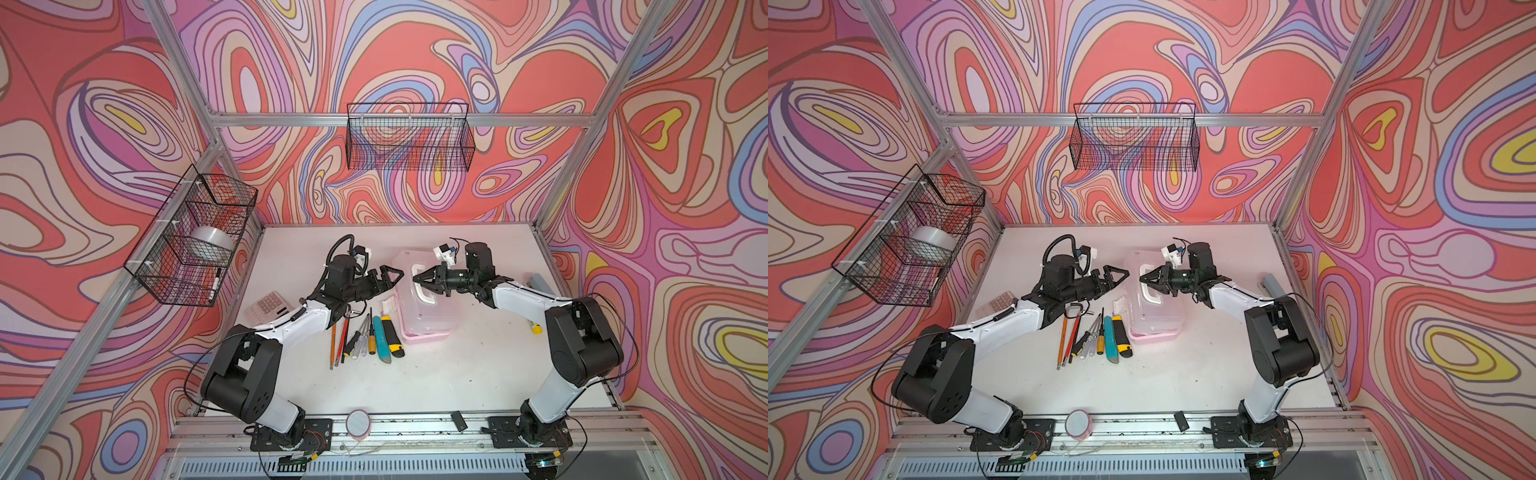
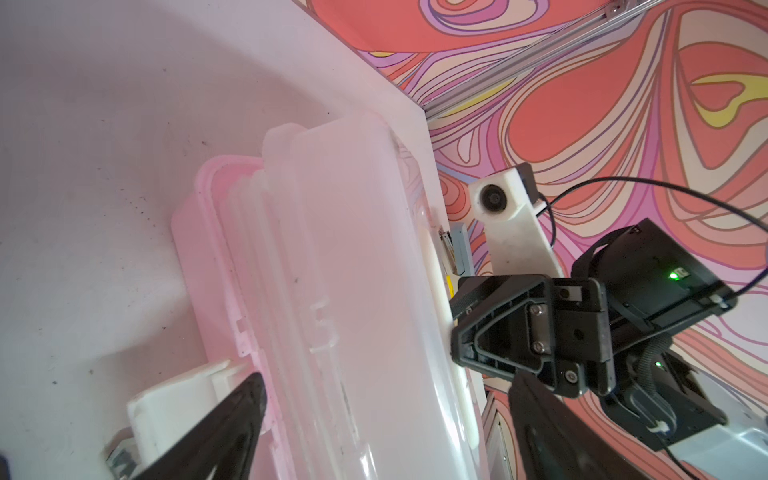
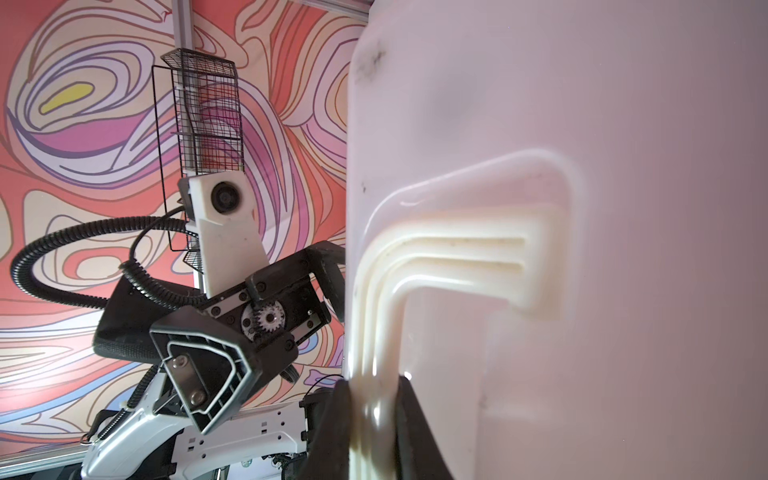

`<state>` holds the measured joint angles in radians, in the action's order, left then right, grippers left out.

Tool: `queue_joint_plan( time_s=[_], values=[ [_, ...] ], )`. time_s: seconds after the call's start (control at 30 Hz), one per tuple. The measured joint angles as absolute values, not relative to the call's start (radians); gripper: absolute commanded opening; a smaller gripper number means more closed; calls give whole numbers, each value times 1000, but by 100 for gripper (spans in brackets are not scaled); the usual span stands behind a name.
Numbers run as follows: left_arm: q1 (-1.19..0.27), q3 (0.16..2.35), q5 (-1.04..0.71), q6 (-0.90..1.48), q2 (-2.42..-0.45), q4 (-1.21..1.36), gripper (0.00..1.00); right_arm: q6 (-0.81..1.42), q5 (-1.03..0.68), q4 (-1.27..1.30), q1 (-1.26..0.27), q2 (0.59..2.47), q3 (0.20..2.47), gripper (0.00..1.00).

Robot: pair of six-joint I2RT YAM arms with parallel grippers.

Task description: Pack the tool kit

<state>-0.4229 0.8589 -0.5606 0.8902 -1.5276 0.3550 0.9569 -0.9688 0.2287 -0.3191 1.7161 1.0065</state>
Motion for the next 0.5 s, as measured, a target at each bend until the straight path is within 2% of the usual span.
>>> queue_joint_plan(
  time_s=[0.5],
  values=[
    [-423,874,-620,962,-1620,471,90,1007,-1000,276,-319,1652,966,0]
  ],
)
